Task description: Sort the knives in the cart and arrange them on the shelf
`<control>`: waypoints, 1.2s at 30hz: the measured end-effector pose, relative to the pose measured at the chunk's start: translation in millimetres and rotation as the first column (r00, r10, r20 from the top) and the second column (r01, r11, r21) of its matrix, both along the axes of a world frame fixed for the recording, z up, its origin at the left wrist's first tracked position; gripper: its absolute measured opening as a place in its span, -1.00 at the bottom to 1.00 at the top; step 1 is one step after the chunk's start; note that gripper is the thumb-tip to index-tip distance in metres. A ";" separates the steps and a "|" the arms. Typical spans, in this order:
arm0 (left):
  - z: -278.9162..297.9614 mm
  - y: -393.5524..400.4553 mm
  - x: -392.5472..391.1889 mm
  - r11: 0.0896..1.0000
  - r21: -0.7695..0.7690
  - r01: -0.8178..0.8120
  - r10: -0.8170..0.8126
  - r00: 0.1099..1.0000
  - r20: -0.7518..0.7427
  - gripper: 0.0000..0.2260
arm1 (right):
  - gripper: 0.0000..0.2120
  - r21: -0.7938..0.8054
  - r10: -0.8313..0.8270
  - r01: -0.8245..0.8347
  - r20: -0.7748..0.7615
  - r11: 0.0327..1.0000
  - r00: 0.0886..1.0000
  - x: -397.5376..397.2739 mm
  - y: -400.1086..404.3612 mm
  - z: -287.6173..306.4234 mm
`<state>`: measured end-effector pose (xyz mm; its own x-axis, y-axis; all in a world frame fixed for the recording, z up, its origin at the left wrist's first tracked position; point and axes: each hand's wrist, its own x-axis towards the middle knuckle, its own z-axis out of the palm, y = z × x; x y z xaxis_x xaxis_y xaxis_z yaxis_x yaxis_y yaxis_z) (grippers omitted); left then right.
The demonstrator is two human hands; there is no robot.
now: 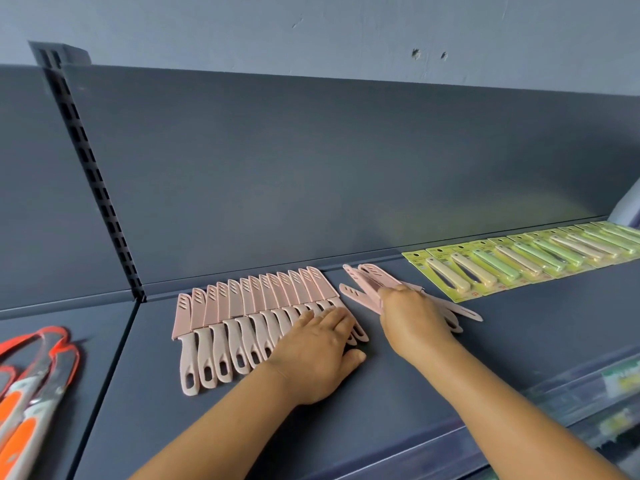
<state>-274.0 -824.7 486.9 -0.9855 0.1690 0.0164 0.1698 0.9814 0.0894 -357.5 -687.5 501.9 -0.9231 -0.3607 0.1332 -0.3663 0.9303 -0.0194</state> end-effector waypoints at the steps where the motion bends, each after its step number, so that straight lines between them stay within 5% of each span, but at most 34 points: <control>1: -0.5 0.1 0.3 1.000 0.004 -0.002 0.002 1.000 -0.003 -0.47 | -0.74 -0.109 -0.006 0.011 0.039 0.994 0.999 -1.7 -1.7 2.6; 4: -1.4 0.5 0.3 1.000 0.016 -0.008 0.008 1.000 -0.014 -0.47 | -0.70 -0.436 0.048 0.023 0.150 0.900 0.987 -5.3 -11.3 9.9; 9: -2.4 0.5 0.2 1.000 0.026 -0.001 0.002 1.000 -0.030 -0.46 | -0.71 -0.538 0.105 0.036 0.228 0.842 0.968 -12.7 -34.1 8.9; 20: -1.0 -0.5 0.2 0.998 0.056 0.002 0.003 0.996 -0.087 -0.43 | -0.79 -0.408 0.085 -0.017 0.149 0.913 0.985 -14.8 -28.0 7.0; 26: 7.2 9.8 -12.1 1.000 -0.011 0.021 -0.022 0.999 -0.031 -0.43 | -0.84 -0.090 0.054 -0.044 0.117 0.995 0.992 -1.9 13.4 4.9; 36: -3.3 18.4 -22.2 1.000 0.010 -0.026 0.027 0.998 -0.063 -0.47 | -0.65 0.099 0.010 -0.020 0.101 0.995 0.995 -5.2 8.8 -0.5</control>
<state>-296.2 -806.4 483.6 -0.9866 0.1423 0.0804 0.1493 0.9848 0.0888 -362.8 -678.7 501.3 -0.9245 -0.3811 0.0025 -0.3808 0.9240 0.0357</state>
